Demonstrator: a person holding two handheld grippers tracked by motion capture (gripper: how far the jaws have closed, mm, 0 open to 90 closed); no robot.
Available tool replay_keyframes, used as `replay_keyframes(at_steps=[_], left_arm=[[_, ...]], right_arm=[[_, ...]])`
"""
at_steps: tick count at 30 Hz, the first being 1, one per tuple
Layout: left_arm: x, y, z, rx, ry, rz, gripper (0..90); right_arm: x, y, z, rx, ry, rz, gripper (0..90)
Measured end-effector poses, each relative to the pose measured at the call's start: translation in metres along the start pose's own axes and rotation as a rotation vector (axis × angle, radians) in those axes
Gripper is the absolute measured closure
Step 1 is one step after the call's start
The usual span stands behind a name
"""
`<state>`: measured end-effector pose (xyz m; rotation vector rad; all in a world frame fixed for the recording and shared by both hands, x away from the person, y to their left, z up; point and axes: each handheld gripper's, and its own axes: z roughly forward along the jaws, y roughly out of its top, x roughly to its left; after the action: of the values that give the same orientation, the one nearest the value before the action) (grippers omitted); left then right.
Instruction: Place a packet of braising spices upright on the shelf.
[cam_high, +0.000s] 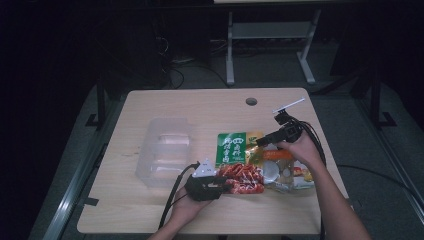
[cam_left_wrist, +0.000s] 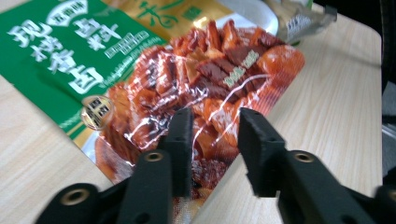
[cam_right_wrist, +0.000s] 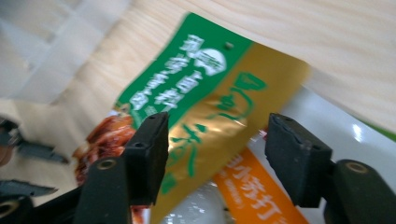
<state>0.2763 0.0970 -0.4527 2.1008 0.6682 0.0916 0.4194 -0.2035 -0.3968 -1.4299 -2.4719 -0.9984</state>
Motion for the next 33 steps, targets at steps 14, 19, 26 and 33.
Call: replay_keyframes(at_steps=[14,19,26,33], left_arm=[[0.002,-0.006,0.014,0.089,0.020,-0.013,76.6],[0.002,-0.006,0.015,0.090,0.026,0.004,77.0],[0.003,-0.007,0.015,0.094,0.023,0.004,77.0],[0.002,-0.008,0.016,0.088,0.022,0.004,76.1]], right_arm=[[-0.011,0.002,0.025,0.065,-0.041,0.073,47.2],[-0.015,0.001,0.031,0.075,-0.014,0.104,50.8],[-0.010,0.000,0.037,0.108,-0.013,0.093,66.0],[-0.004,0.000,0.031,0.087,0.001,0.086,88.3]])
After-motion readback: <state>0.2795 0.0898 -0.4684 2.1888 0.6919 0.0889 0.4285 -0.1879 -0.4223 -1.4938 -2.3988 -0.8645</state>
